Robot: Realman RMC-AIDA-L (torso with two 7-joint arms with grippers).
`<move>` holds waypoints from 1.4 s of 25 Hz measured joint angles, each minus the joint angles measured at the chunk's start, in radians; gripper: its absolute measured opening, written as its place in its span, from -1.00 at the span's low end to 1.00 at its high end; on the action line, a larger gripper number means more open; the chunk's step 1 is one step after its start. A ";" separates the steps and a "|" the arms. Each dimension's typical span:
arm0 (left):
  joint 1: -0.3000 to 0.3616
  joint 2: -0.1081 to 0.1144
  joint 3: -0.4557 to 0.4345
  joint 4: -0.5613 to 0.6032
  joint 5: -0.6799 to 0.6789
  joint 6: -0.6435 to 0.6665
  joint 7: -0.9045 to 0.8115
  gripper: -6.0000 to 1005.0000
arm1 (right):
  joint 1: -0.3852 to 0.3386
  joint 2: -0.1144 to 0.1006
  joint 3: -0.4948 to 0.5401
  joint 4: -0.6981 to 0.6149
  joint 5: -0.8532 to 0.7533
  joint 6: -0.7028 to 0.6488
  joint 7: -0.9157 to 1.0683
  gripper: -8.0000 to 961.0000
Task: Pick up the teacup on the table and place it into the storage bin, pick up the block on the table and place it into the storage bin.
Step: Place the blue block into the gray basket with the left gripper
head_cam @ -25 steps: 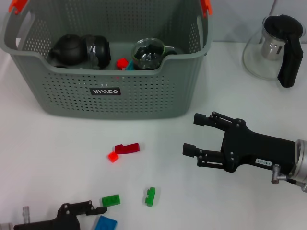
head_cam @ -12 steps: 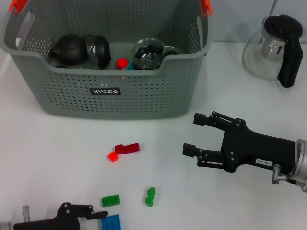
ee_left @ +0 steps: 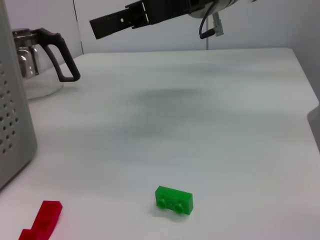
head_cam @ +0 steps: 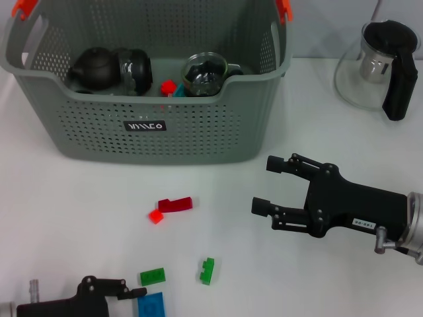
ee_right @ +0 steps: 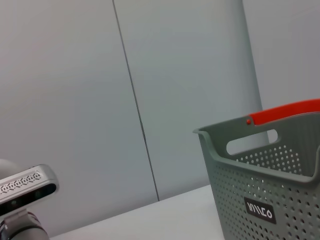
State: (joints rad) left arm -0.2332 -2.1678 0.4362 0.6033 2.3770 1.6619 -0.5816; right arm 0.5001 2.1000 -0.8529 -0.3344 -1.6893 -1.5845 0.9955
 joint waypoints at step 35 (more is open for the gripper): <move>-0.524 0.138 -0.249 0.039 -0.453 0.081 -0.615 -0.03 | 0.012 -0.005 0.005 -0.011 -0.001 -0.005 0.012 0.89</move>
State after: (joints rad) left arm -0.7568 -2.0295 0.1874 0.6426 1.9244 1.7432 -1.1964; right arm 0.5119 2.0946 -0.8481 -0.3452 -1.6903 -1.5893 1.0078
